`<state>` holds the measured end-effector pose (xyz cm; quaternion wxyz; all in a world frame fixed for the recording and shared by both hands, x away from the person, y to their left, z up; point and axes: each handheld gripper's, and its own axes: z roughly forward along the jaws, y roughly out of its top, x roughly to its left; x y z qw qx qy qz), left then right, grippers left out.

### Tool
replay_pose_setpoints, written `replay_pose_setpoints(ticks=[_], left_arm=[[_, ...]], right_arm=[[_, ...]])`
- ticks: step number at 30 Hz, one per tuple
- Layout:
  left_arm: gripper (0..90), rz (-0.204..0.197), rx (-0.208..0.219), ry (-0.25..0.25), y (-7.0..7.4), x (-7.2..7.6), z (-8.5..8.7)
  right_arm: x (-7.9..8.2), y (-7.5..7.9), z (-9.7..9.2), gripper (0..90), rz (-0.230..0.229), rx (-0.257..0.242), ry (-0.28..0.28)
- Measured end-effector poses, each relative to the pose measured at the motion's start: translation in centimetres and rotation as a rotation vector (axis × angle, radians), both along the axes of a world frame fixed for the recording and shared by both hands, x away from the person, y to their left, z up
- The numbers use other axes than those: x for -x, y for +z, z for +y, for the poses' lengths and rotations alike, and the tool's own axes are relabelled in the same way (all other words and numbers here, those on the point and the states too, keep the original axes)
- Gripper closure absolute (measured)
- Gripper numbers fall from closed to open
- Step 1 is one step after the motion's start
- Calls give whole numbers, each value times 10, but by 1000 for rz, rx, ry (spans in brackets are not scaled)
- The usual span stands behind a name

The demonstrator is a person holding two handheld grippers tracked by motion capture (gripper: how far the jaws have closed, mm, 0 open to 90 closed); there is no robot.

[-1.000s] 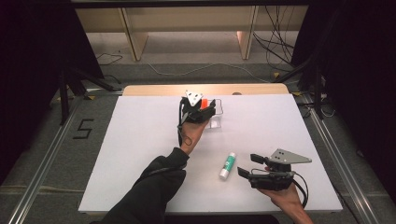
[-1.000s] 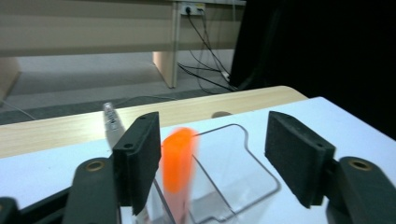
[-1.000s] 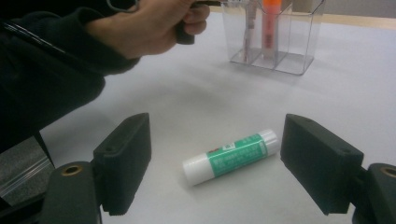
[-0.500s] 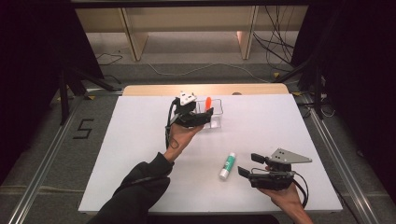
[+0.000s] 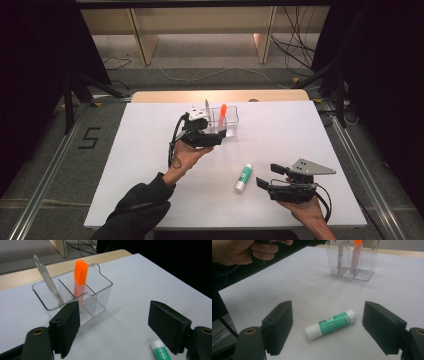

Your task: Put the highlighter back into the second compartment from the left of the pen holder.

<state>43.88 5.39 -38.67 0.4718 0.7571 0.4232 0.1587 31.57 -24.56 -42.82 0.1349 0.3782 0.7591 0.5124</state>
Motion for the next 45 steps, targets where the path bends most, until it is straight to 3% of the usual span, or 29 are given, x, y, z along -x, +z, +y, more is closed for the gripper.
replay_pose_setpoints(ticks=[17,27,45], left_arm=[[230,96,-64,-89,-13,28,-7],[222,118,-83,-102,-20,36,-10],[209,97,-46,-108,-24,61,31]], right_arm=[[0,0,-4,254,-4,1,-21],[1,0,-6,254,-5,2,-27],[-4,-2,-5,238,4,31,-12]])
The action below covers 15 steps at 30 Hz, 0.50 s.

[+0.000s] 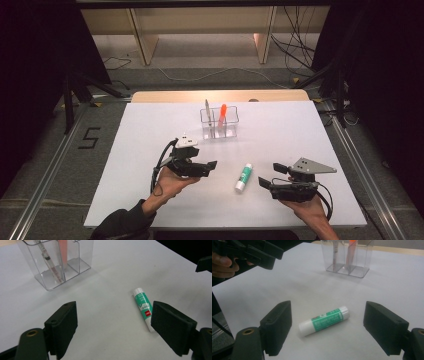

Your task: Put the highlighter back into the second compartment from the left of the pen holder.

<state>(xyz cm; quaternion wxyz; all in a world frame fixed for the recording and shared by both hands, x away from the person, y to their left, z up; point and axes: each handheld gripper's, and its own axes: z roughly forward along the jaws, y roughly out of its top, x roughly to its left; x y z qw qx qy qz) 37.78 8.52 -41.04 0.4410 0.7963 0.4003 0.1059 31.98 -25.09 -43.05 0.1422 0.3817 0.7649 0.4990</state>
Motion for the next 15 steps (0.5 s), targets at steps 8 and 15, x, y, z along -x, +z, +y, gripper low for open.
replay_pose_setpoints(ticks=[8,15], left_arm=[[207,6,-7,-9,-3,11,1],[207,21,-11,-8,-2,13,-7]], right_arm=[[0,-1,0,235,-7,25,4],[1,0,-2,235,-10,29,-7]])
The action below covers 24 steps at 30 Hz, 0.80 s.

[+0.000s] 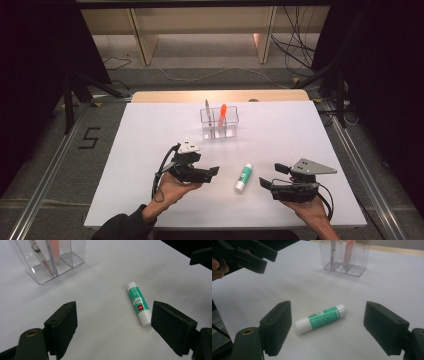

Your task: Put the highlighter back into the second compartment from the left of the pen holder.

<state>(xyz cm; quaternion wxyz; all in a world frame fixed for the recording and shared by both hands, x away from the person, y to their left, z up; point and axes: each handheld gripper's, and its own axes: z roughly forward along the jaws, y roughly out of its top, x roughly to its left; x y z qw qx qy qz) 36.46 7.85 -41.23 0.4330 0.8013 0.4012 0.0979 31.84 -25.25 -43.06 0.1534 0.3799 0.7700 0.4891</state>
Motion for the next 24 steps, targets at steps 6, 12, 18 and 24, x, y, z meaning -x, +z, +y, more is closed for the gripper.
replay_pose_setpoints(ticks=[6,12,18,24], left_arm=[[207,31,-29,-13,-4,0,-16],[204,45,-51,-31,-7,1,-30],[199,49,-64,-40,-9,1,-43],[194,43,-74,-45,-11,1,-49]], right_arm=[[2,1,-2,235,-1,-1,-11],[3,1,-3,235,-1,-3,-23],[3,1,-3,235,1,-3,-25],[3,1,-3,235,-1,-2,-25]])
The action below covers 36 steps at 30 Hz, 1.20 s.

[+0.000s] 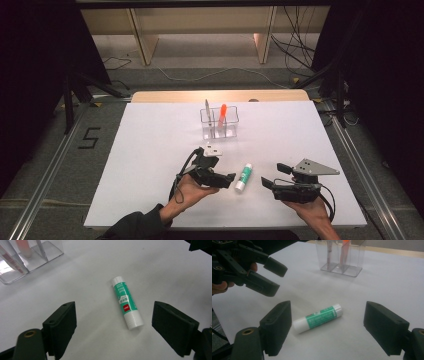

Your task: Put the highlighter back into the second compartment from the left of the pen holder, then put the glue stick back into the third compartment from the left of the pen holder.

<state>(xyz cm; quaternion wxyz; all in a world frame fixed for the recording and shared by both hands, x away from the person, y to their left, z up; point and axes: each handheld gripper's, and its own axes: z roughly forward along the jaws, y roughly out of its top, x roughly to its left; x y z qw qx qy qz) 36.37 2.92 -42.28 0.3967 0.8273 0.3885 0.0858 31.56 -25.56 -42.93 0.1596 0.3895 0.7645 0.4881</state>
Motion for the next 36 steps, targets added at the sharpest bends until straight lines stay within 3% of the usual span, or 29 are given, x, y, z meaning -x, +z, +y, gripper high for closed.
replay_pose_setpoints(ticks=[15,20,27,36], left_arm=[[194,23,-2,-7,-2,-6,-9],[198,51,11,-7,-3,-11,-16],[206,109,-21,-18,-8,-19,-27],[223,129,-43,-33,-16,-23,-45]], right_arm=[[1,0,-4,235,-8,1,-18],[0,0,-5,235,-6,4,-21],[0,0,-7,235,-9,10,-40],[1,0,-7,235,-8,17,-46]])
